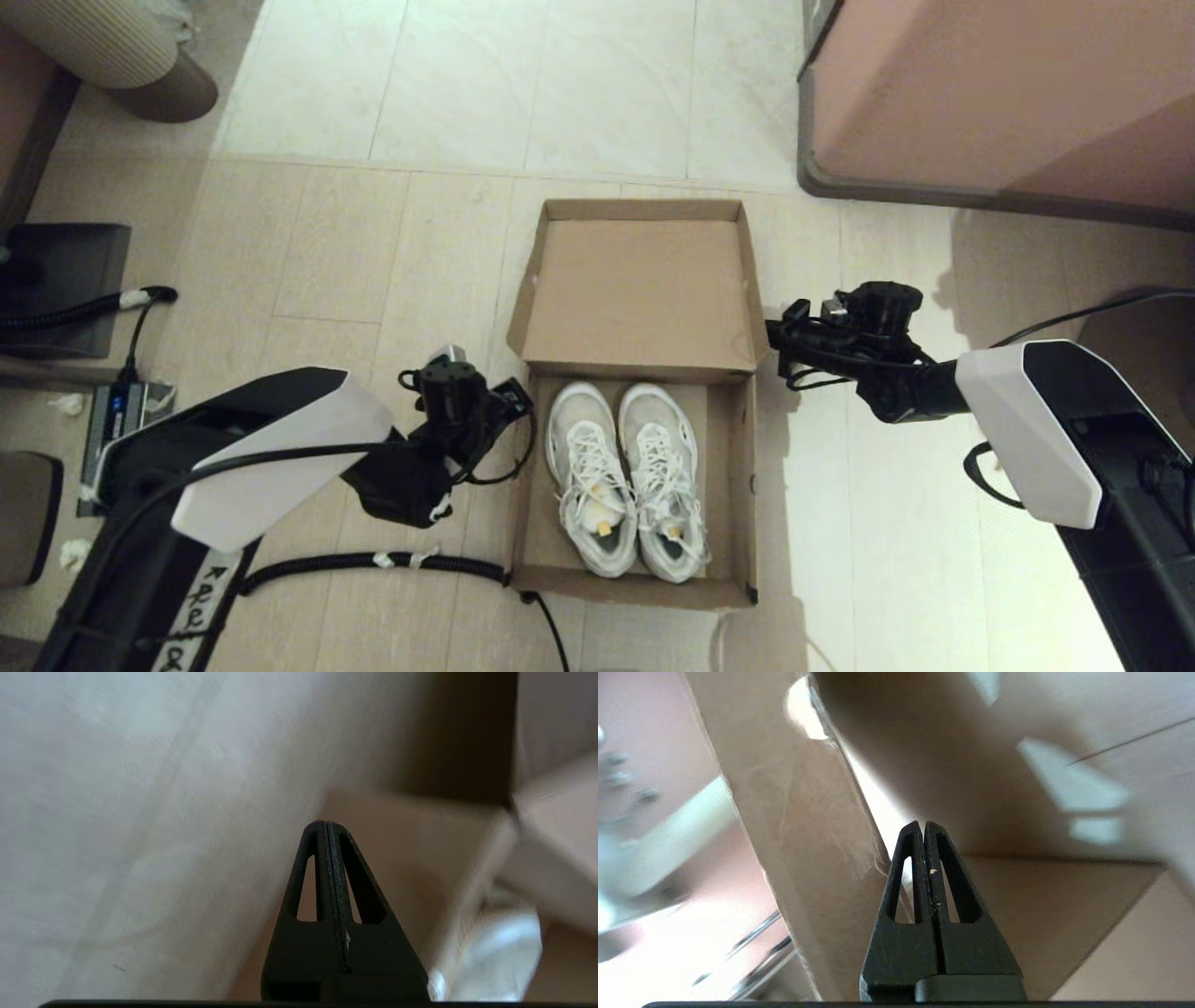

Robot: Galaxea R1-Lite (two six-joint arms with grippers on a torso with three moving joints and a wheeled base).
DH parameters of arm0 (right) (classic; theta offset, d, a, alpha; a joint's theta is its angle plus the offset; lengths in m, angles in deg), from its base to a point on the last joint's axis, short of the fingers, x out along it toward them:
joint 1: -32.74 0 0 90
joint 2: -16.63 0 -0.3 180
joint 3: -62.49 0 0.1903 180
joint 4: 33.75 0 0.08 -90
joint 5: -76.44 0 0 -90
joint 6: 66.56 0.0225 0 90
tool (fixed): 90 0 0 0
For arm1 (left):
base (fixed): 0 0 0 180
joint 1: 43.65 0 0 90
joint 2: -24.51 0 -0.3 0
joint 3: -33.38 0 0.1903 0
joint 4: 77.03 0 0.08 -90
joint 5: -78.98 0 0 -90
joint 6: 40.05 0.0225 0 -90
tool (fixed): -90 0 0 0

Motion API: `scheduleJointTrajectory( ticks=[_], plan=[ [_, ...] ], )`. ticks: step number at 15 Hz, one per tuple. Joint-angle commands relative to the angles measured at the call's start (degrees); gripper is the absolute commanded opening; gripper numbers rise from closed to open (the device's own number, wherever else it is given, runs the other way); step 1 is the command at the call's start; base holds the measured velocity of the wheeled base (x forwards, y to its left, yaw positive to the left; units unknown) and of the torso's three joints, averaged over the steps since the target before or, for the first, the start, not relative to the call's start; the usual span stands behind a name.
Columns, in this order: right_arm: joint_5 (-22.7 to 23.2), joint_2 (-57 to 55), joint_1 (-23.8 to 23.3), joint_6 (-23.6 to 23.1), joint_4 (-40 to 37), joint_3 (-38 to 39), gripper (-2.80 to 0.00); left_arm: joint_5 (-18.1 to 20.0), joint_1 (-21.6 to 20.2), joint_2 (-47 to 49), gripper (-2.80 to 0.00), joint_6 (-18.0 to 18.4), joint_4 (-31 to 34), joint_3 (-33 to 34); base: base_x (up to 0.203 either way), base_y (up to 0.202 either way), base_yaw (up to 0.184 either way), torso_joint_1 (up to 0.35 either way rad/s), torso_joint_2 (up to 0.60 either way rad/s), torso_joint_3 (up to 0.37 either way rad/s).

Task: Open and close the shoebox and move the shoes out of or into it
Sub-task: Close the shoe box

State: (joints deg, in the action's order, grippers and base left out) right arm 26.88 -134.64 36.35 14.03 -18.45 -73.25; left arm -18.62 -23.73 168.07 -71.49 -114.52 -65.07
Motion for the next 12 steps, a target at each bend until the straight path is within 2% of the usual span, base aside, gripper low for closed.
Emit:
scheduleJointTrajectory(
  ticks=[1,3,6,9,12],
  plan=[
    [0.61,-0.07,0.0,2.0,0.44,0.05,-2.8,-0.07,0.18,1.31,-2.8,-0.2,-0.4,-0.3,0.0,0.0,0.0,0.0,0.0,0.0],
    [1.83,0.01,0.0,3.12,0.53,0.05,-2.8,-0.1,0.36,2.29,-2.8,-0.2,-0.4,-1.15,0.0,0.0,0.0,0.0,0.0,0.0],
    [6.12,0.01,-0.28,3.67,1.47,0.05,-2.8,-0.15,1.02,3.15,-2.8,-0.2,-0.4,-1.84,0.0,0.0,0.0,0.0,0.0,0.0],
    [10.99,-0.15,-0.44,8.38,4.93,0.1,-2.8,-0.23,2.12,4.45,-2.8,-0.2,-0.49,-2.68,0.0,0.0,0.0,0.0,0.0,0.0],
    [11.79,-0.07,-0.53,8.45,5.54,0.14,-2.8,-0.23,2.62,4.98,-2.8,-0.2,-0.56,-3.05,0.0,0.0,0.0,0.0,0.0,0.0]
  ],
)
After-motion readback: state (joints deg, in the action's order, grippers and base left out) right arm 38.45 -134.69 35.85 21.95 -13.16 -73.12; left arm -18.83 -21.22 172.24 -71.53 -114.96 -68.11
